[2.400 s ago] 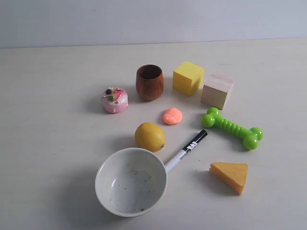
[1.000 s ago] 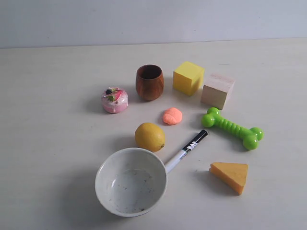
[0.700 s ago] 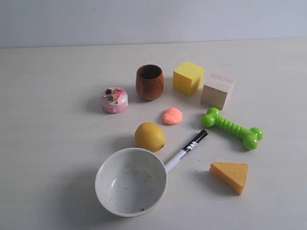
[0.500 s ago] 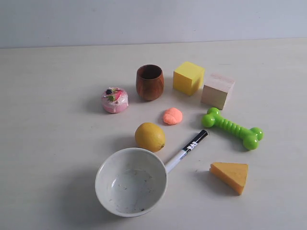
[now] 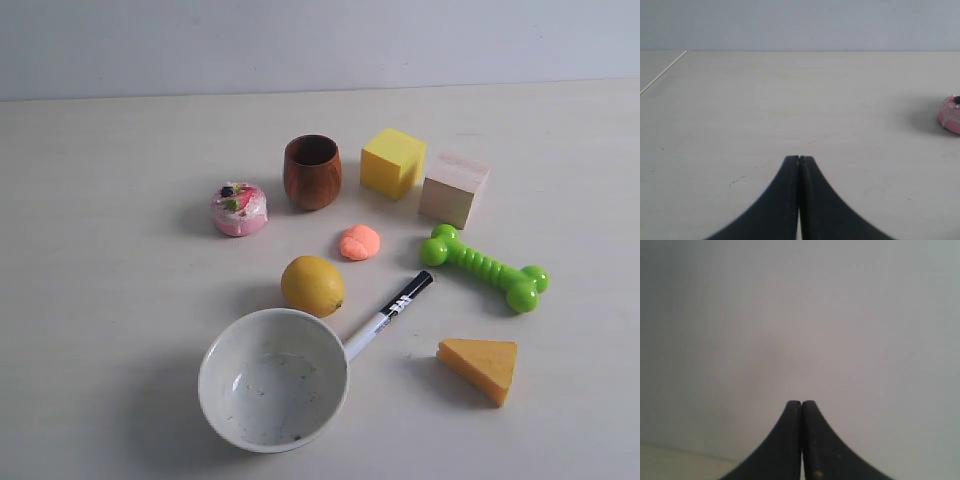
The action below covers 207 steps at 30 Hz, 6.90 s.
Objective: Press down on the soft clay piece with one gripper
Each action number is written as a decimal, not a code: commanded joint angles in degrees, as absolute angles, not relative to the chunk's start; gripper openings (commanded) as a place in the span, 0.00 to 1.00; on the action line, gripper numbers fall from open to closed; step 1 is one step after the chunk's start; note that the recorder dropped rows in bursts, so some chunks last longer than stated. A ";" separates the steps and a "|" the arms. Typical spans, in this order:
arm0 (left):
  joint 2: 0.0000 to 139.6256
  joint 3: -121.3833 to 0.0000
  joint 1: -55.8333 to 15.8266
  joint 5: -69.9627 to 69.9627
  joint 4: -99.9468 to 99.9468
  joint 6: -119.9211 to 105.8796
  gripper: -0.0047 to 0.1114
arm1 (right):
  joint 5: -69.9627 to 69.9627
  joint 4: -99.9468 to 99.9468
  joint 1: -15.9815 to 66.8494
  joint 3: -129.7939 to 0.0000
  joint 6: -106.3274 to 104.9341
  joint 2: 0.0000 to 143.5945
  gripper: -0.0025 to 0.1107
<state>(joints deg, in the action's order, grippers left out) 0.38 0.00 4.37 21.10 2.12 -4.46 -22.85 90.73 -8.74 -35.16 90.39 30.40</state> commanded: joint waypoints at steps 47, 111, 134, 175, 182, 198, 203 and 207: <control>0.00 0.00 4.06 20.64 2.24 -4.36 0.04 | -21.25 87.05 14.71 -48.95 95.88 76.35 0.02; 0.00 0.00 4.06 20.64 2.24 -4.36 0.04 | 46.72 -3.51 26.69 -83.26 11.42 104.89 0.02; 0.00 0.00 4.06 20.64 2.24 -4.36 0.04 | 58.41 -9.97 26.69 -89.14 27.15 115.56 0.02; 0.00 0.00 4.06 20.64 2.24 -4.36 0.04 | 69.96 -1.92 30.61 -104.88 36.05 130.07 0.02; 0.00 0.00 4.06 20.64 2.24 -4.36 0.04 | 69.96 0.00 30.61 -102.69 36.05 128.47 0.02; 0.00 0.00 4.06 20.64 2.24 -4.36 0.04 | 69.96 -3.08 30.61 -102.44 36.39 130.13 0.02; 0.00 0.00 4.06 20.64 2.24 -4.36 0.04 | 69.96 -3.08 30.61 -102.44 36.54 130.13 0.02; 0.00 0.00 4.06 20.64 2.24 -4.36 0.04 | 69.96 -3.08 30.61 -102.44 36.54 130.52 0.02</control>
<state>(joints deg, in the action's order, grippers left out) 0.38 0.00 4.37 21.10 2.12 -4.46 70.09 -3.23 30.61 -102.58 36.62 130.21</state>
